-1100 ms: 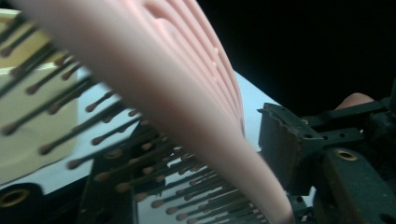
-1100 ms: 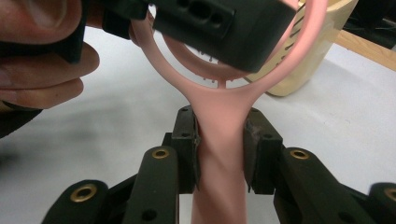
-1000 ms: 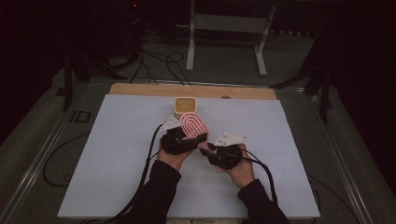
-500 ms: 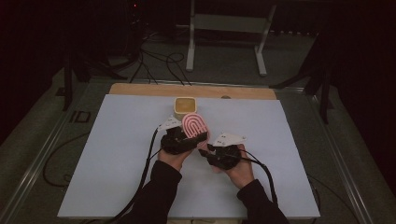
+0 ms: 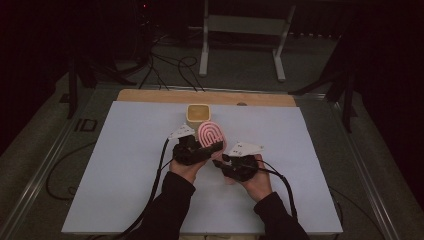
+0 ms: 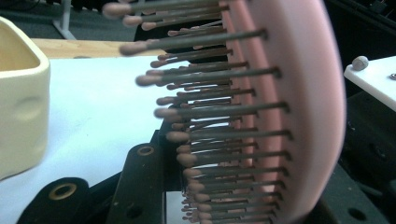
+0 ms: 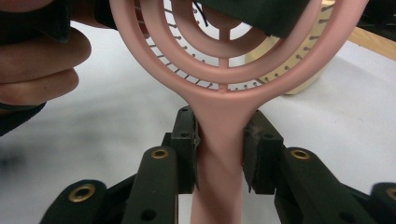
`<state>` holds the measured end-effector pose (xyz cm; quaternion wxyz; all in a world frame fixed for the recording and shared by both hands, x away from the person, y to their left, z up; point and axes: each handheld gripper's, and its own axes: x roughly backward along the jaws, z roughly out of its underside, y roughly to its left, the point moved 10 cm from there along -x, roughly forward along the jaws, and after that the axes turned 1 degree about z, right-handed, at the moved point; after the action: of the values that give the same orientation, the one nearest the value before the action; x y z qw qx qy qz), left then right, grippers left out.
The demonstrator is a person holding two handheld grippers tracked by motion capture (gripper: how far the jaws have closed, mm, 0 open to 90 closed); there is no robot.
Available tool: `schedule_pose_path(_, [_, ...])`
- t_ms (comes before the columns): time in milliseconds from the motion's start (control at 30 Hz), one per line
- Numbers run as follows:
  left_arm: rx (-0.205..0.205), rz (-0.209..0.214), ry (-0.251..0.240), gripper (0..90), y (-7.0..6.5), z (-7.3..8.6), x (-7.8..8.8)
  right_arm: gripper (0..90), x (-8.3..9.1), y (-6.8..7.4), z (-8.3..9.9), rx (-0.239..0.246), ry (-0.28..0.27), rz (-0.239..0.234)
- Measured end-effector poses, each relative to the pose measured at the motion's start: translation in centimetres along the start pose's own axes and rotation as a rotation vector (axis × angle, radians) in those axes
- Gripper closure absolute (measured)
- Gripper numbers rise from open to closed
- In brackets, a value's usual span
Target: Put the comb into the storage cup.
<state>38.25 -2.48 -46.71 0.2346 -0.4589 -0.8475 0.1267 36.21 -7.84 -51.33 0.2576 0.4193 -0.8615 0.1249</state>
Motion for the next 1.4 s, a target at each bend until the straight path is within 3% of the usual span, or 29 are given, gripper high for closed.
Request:
schedule_pose_path(433, [-0.012, -0.012, -0.004, 62.7, 0.11, -0.22, 0.12, 44.1, -0.26, -0.33, 0.23, -0.008, 0.019, 0.016])
schedule_pose_path(633, [-0.012, -0.020, -0.005, 62.7, 0.29, -0.36, 0.22, 35.3, -0.27, -0.38, 0.23, -0.022, 0.018, 0.001])
schedule_pose_path(933, [-0.012, -0.024, -0.015, 62.8, 0.46, -0.70, 0.45, 13.5, -0.36, -0.58, 0.23, -0.042, 0.017, 0.020])
schedule_pose_path(1033, [-0.011, -0.023, -0.017, 62.7, 0.48, -0.73, 0.48, 9.8, -0.35, -0.47, 0.11, -0.049, 0.008, 0.010])
schedule_pose_path(1400, [-0.011, -0.025, -0.026, 62.8, 0.56, -0.94, 0.69, 9.1, -0.22, -0.58, 0.19, -0.051, 0.011, 0.029])
